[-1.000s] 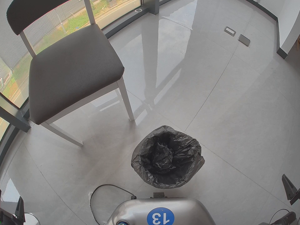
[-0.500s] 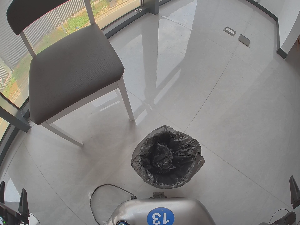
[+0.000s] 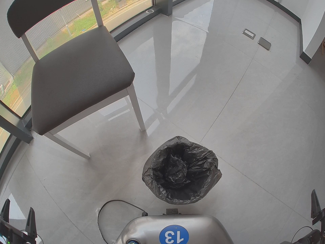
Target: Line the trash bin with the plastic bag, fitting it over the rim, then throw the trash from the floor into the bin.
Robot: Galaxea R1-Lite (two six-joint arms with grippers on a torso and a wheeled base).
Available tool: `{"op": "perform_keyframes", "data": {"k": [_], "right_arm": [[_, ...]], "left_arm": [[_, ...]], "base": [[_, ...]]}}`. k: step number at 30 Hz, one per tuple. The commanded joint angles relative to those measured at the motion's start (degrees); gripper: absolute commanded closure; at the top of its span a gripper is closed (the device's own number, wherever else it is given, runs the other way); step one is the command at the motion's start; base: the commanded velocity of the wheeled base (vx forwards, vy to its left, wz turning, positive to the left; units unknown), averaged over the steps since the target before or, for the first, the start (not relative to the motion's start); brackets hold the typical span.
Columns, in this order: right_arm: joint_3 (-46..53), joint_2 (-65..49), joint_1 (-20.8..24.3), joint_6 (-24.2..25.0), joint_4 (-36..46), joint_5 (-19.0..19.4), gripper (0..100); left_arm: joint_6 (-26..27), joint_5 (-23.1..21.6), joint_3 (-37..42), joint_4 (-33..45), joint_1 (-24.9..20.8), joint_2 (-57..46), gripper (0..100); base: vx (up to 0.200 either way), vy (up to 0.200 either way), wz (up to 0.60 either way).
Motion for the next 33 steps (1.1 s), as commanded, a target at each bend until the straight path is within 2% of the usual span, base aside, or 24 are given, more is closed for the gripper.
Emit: {"op": "perform_keyframes", "data": {"k": [1, 12, 15, 16, 18, 19, 20, 22, 23, 25, 33], "right_arm": [[1.27, 0.33, 0.00, -0.59, 3.17, -0.34, 0], [1.27, 0.33, 0.09, 1.52, 3.08, -0.08, 0], [1.27, 0.24, 0.09, -0.06, 3.08, 2.56, 0], [1.27, 0.15, 0.18, 0.64, 4.66, 5.28, 0], [1.27, 0.24, 0.09, 2.40, 7.12, 5.90, 0], [0.92, 0.33, 0.35, 4.59, 9.41, 5.81, 0], [1.18, 0.15, 1.32, 4.59, 8.35, 5.81, 0], [1.27, -0.90, 5.01, 4.59, 7.91, 5.72, 0], [1.27, -2.39, 8.00, 4.95, 7.74, 5.72, 0], [1.27, -3.01, 6.95, 5.12, 7.74, 5.46, 0], [1.27, -3.01, 7.03, 5.12, 7.74, 5.46, 0]], "left_arm": [[-0.11, -0.86, 0.45, -0.26, 0.04, -0.68, 0], [-0.11, -1.03, 1.42, -2.46, 0.04, -0.68, 0], [-0.02, -0.86, 1.42, -2.55, 0.04, -0.68, 0], [-0.11, -0.95, 1.42, -2.46, 0.04, -0.68, 0], [-0.20, -1.12, 1.42, -2.46, 0.04, -0.68, 0], [-1.34, -1.91, 1.42, -2.46, 0.04, -0.68, 0], [-2.66, -3.14, 1.33, -2.20, 0.04, -0.68, 0], [-3.54, -5.96, 1.51, -1.58, 0.04, -0.68, 0], [-2.22, -8.68, 2.04, -0.97, -0.04, -0.68, 0], [-0.64, -9.38, 2.04, -0.88, -0.13, -0.51, 0], [-0.73, -9.56, 2.12, -1.14, -0.13, -0.68, 0]], "base": [[0.000, 0.000, 0.00], [0.000, 0.000, 0.00], [0.000, 0.000, 0.00], [0.000, 0.000, 0.00], [0.000, 0.000, 0.00], [0.000, 0.000, 0.00], [0.000, 0.000, 0.00], [0.000, 0.000, 0.00], [0.000, 0.000, 0.00], [0.000, 0.000, 0.00], [0.000, 0.000, 0.00]]}}
